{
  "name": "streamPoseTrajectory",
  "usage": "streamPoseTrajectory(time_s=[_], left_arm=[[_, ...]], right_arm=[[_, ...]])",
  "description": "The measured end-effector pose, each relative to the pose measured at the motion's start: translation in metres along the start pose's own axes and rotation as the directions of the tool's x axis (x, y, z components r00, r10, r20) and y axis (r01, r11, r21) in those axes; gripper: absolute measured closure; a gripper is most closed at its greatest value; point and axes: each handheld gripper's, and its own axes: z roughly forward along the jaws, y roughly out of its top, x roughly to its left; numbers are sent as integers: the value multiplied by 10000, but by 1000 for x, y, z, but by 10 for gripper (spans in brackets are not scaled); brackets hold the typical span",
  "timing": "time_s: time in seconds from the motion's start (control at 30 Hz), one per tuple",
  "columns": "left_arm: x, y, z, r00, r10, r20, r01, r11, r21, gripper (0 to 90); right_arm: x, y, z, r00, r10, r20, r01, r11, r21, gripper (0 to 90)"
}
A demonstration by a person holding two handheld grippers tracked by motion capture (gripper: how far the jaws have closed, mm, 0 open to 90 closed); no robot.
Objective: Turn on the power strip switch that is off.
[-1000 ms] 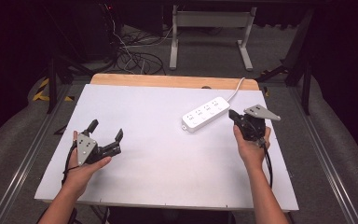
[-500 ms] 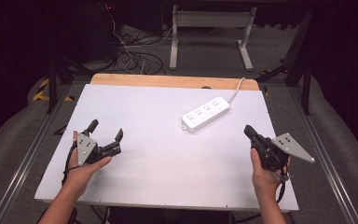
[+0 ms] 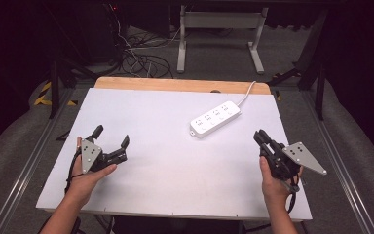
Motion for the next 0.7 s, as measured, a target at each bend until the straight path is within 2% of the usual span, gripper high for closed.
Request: streamPoseTrajectory(time_s=[0.03, 0.07, 0.1, 0.13, 0.17, 0.2, 0.37, 0.53, 0.7], left_arm=[[0, 0, 0, 10000, -7, -27, 7, 10000, -10, 82], [0, 0, 0, 10000, -7, -27, 7, 10000, -10, 82], [0, 0, 0, 10000, -37, -33, 37, 10000, -27, 82], [0, 0, 0, 10000, -33, -23, 33, 10000, -13, 83], [1, 0, 0, 10000, -32, -17, 32, 10000, -8, 83], [1, 0, 0, 10000, -35, -11, 35, 10000, -18, 82], [0, 0, 0, 10000, -50, 15, 50, 10000, -32, 82], [1, 0, 0, 10000, -59, 5, 59, 10000, 3, 82], [1, 0, 1, 10000, -72, 40, 72, 10000, 3, 82]], right_arm=[[0, -1, 1, 9998, 55, 215, -55, 10000, -33, 566], [0, -1, 1, 9998, 55, 215, -55, 10000, -33, 566], [0, -1, 2, 9995, 117, 305, -113, 9999, -118, 480], [0, -1, 4, 9990, 338, 303, -340, 9994, 60, 372], [0, -1, 6, 9978, 429, 513, -443, 9986, 273, 265], [0, -1, 8, 9964, 395, 744, -425, 9983, 388, 222], [2, -1, 9, 9946, 207, 1018, -222, 9997, 142, 112], [0, -1, 8, 9947, 371, 958, -389, 9991, 180, 95], [1, -2, 7, 9951, 271, 950, -288, 9994, 165, 96]])
